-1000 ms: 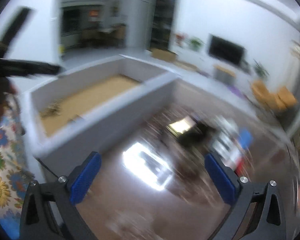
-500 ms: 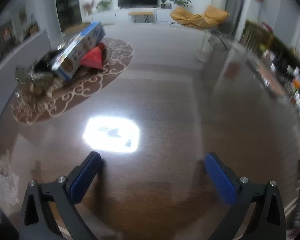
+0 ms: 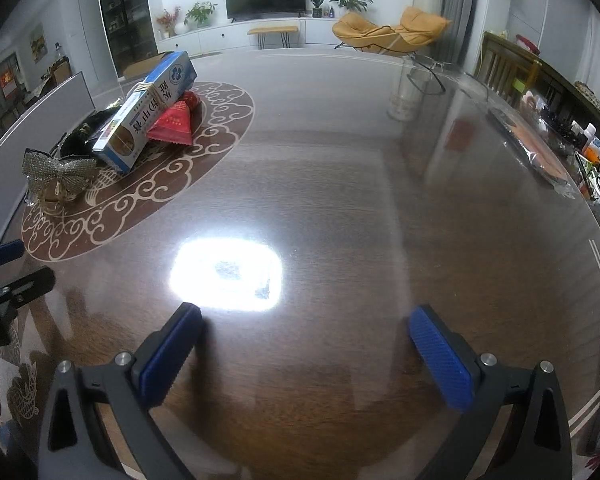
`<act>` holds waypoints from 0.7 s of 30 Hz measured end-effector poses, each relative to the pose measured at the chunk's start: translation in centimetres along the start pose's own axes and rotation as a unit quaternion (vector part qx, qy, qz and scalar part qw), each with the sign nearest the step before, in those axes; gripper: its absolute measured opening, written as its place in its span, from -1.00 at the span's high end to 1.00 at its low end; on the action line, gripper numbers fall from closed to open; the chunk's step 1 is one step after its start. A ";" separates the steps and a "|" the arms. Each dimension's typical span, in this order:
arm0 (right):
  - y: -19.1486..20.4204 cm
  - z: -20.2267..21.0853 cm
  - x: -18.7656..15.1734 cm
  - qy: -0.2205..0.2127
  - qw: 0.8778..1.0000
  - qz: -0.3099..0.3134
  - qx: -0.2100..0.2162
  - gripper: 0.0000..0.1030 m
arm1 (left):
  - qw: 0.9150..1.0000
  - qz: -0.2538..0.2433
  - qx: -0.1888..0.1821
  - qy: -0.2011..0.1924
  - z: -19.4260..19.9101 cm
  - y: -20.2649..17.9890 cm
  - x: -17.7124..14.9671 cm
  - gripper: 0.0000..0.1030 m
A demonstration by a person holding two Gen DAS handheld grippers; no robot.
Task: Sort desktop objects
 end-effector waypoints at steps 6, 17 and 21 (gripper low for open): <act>-0.2 0.0 0.0 0.000 1.000 0.000 -0.001 -1.00 | 1.000 -0.018 0.005 -0.016 -0.2 -0.1 -0.2 -1.00; 0.4 -0.1 -0.1 0.000 1.000 0.001 -0.001 -1.00 | 1.000 -0.019 0.004 -0.018 -0.2 0.0 -0.1 -1.00; 0.3 -0.1 -0.1 0.000 1.000 0.001 -0.001 -1.00 | 1.000 -0.018 0.004 -0.018 -0.2 0.0 -0.1 -1.00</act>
Point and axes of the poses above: each gripper's, at about its wrist camera, not at the fingertips, and z roughly against the way its jaws point, y to its left, x to its top, the point moved 9 cm from there along -z, roughly the way its jaws point, and after that the axes turned 15 degrees about -y, right-handed, at the moved point
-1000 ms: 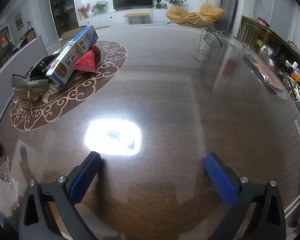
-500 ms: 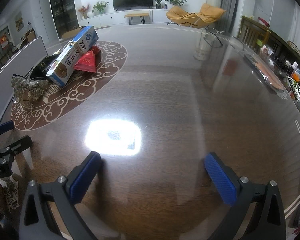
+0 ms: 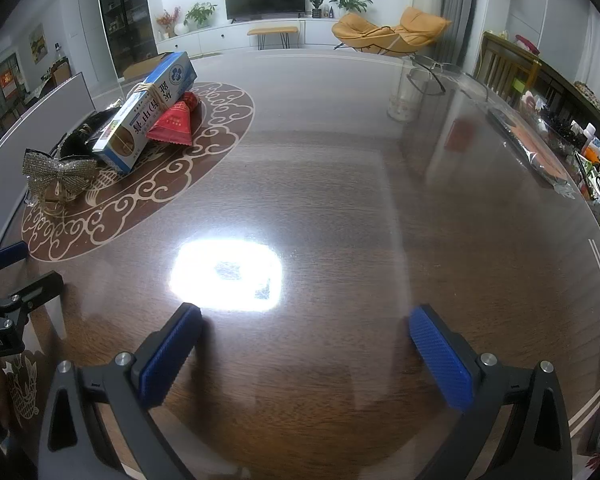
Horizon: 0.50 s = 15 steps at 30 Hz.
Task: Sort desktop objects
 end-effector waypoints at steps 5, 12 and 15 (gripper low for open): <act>0.0 0.0 0.0 0.000 1.000 -0.002 -0.003 -1.00 | 1.000 0.000 0.001 0.000 0.0 0.0 0.0 -1.00; -0.1 0.0 0.0 0.000 1.000 -0.002 -0.003 -1.00 | 1.000 0.000 0.001 0.000 0.0 0.0 0.1 -1.00; -0.1 0.0 0.0 0.000 1.000 -0.002 -0.003 -1.00 | 1.000 0.000 0.001 0.000 -0.1 0.0 0.1 -1.00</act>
Point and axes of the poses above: each gripper's, at about its wrist camera, not at the fingertips, and z roughly against the way its jaws point, y to its left, x to its top, the point moved 9 cm from there along -z, roughly the way its jaws point, and after that the axes turned 15 degrees about -y, right-handed, at the moved point
